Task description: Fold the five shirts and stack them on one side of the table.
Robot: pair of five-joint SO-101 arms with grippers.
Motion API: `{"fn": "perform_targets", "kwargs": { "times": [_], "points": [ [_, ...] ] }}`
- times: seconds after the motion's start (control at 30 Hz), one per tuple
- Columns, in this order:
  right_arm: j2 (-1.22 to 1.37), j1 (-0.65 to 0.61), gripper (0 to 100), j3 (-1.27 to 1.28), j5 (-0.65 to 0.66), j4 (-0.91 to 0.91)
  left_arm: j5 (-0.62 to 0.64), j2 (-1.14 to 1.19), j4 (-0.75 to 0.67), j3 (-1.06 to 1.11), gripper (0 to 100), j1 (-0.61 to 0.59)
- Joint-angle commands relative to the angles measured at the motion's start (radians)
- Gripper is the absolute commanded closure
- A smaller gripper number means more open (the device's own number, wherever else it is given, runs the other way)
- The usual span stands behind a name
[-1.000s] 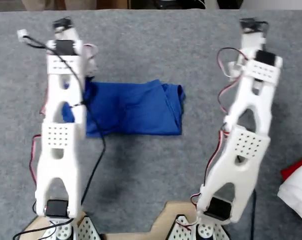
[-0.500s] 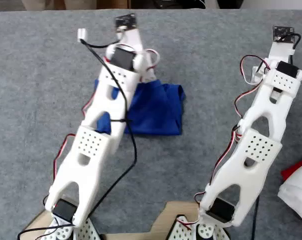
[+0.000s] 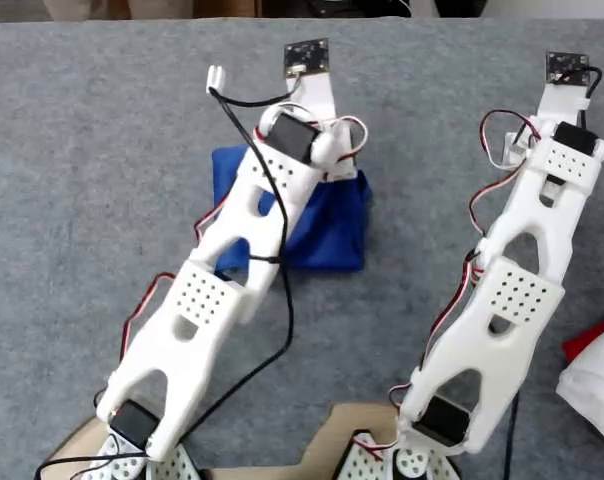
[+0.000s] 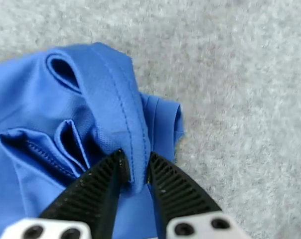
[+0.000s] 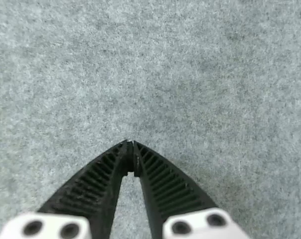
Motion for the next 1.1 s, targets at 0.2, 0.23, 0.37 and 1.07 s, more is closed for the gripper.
{"fn": "perform_targets", "kwargs": {
  "times": [0.2, 0.23, 0.37, 1.07],
  "points": [
    [-0.005, -0.022, 99.3, -0.036, 0.092, 0.026, 0.011, -0.024, 0.040, 0.000, 74, 0.008],
    [-0.005, -0.030, 99.3, -0.033, 0.100, 0.026, 0.011, -0.025, 0.040, -0.002, 73, 0.003],
    [-0.005, -0.041, 99.3, -0.031, 0.112, 0.029, 0.009, -0.064, 0.060, -0.061, 73, -0.080],
    [-0.044, -0.527, 99.3, -0.387, 0.434, 0.517, 0.008, 0.102, 0.081, 0.071, 98, -0.666]
  ]
}}
